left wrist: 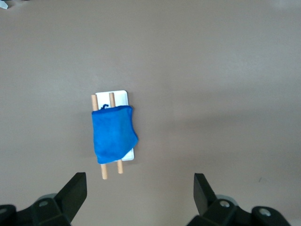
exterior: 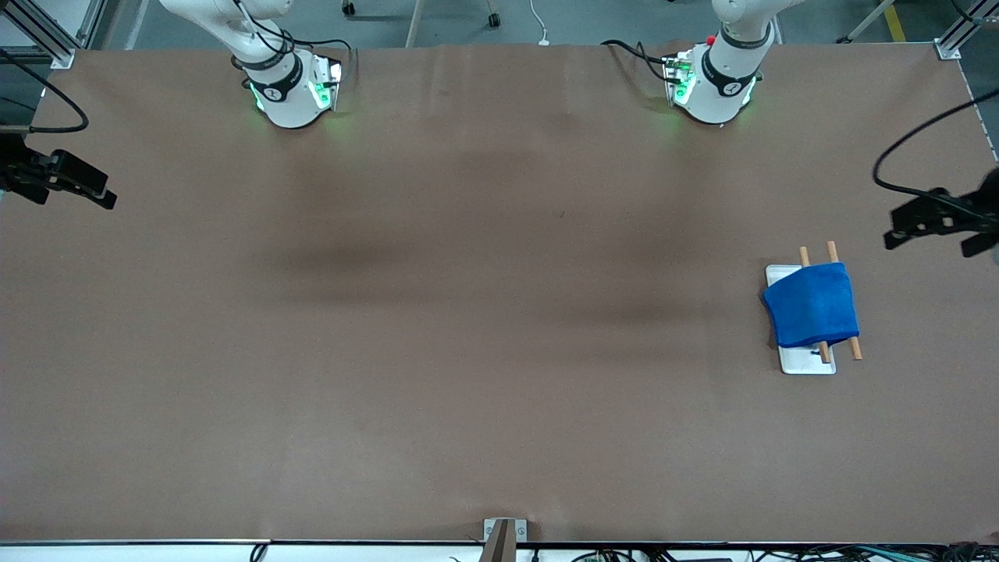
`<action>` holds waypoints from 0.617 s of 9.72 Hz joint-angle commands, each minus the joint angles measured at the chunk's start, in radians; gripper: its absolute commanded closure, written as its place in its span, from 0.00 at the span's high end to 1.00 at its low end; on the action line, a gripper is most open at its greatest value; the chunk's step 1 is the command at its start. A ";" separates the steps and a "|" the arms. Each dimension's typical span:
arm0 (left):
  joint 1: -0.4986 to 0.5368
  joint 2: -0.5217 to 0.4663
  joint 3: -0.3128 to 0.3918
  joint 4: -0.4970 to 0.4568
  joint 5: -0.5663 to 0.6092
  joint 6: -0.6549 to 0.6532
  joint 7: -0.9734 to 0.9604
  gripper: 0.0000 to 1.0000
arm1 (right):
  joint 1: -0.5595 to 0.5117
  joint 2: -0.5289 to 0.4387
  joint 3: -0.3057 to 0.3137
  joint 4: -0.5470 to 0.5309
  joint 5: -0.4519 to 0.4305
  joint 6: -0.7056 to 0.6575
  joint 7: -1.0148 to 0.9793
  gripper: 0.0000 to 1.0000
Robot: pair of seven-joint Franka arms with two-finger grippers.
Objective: Right arm passes towel to left arm to hang
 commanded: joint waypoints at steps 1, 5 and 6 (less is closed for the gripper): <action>-0.123 -0.170 0.152 -0.225 -0.088 0.025 -0.024 1.00 | -0.002 -0.023 0.006 -0.027 -0.017 0.008 0.014 1.00; -0.274 -0.310 0.266 -0.412 -0.112 0.073 -0.085 1.00 | -0.004 -0.023 0.006 -0.027 -0.017 0.008 0.014 1.00; -0.282 -0.328 0.269 -0.445 -0.113 0.093 -0.095 1.00 | -0.004 -0.023 0.006 -0.027 -0.017 0.008 0.014 1.00</action>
